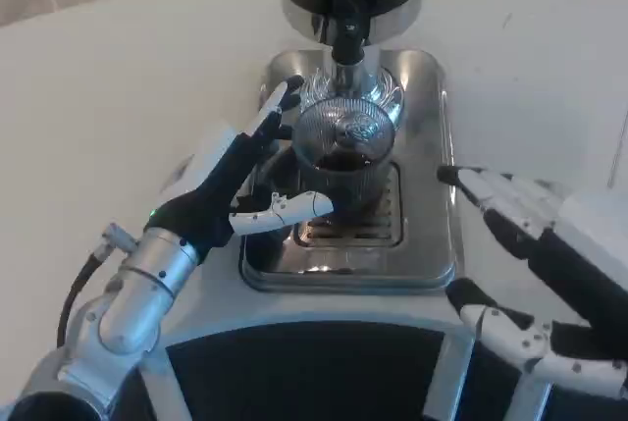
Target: Grasp the cup under the faucet to collect the drink, then remove the cup.
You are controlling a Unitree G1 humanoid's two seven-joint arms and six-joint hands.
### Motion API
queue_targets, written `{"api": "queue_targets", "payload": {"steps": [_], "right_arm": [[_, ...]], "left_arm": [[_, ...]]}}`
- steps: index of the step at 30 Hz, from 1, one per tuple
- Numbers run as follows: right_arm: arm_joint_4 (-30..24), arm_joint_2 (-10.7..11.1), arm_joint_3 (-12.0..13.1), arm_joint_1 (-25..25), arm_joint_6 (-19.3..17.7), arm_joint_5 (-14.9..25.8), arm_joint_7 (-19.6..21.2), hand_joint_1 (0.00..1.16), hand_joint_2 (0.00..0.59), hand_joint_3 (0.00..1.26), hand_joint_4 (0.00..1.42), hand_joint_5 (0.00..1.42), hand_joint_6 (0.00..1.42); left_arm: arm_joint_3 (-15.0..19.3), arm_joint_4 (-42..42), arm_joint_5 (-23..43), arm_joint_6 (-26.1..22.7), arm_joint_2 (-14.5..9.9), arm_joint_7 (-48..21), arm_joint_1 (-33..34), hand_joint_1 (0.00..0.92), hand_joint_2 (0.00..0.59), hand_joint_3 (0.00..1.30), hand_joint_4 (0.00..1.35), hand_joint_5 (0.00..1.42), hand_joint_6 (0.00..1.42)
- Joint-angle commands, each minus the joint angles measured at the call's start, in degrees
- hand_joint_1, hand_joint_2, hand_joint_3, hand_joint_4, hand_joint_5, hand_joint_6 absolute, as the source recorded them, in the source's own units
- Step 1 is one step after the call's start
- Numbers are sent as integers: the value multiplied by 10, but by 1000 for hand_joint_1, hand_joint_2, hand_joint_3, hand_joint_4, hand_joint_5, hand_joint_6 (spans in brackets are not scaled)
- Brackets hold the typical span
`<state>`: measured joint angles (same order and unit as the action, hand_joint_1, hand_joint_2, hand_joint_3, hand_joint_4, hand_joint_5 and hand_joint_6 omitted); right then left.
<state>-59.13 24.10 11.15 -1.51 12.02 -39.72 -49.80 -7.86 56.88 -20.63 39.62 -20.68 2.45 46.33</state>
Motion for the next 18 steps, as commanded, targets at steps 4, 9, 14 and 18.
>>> {"api": "queue_targets", "payload": {"steps": [4,9,14,18], "right_arm": [[-9,-120,16,-17,-95,-79,-66,161,496,0,0,0,0],[-9,-195,6,-17,-142,-124,-109,161,496,0,0,0,0],[-9,-241,3,-7,-163,-153,-137,161,496,0,0,0,0],[-9,-263,4,-8,-174,-163,-148,161,493,0,0,0,0]], "left_arm": [[-4,25,2,3,5,0,10,351,58,0,46,191,150],[-7,33,1,7,12,-4,19,351,58,0,46,191,150],[-13,37,-2,14,16,-11,25,351,58,0,46,191,158],[-19,39,-4,17,17,-15,29,351,58,0,46,191,161]]}}
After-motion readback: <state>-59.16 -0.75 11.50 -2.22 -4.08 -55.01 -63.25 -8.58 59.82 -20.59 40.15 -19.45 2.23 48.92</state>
